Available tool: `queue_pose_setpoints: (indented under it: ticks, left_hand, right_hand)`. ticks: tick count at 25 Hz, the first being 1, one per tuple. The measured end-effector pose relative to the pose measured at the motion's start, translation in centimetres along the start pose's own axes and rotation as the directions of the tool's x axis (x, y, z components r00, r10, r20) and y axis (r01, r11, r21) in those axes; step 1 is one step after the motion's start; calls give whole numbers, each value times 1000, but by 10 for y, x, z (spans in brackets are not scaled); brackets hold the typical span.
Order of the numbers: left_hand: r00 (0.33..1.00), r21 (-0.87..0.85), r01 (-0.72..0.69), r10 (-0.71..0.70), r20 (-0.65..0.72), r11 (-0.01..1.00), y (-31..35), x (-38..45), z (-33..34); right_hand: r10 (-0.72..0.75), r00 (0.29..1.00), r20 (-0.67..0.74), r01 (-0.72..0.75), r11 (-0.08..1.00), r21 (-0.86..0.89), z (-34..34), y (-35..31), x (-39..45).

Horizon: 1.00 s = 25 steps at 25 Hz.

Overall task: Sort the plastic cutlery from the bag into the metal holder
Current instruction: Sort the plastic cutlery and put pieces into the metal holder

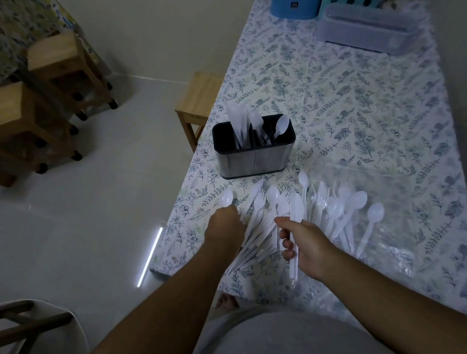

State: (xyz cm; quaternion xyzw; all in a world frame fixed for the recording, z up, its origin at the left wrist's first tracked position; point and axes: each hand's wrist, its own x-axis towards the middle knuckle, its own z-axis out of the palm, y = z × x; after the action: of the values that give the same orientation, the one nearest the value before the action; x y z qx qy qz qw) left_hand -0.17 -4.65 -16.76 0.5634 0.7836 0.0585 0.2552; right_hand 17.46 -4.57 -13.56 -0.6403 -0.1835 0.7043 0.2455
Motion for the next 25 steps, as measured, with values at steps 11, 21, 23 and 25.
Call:
queue_pose_setpoints:
  ticks: [11,21,23,25]
  left_hand:
    - [946,-239,-304,323,41,922,16,-58,-18]
    - [986,-188,-93,64,-156,978,0,-7,-12]
    - [988,-122,-125,112,-111,985,-4,-20,-7]
    - [987,-68,-158,156,-40,985,-9,-31,2]
  right_hand:
    - [-60,998,-1,60,998,-10,8,5,5]
    - [-31,999,10,31,999,44,-10,3,-3]
    - [-26,1000,3,26,999,-26,-14,4,-2]
    - [6,1000,17,-6,999,-32,-16,2,-3]
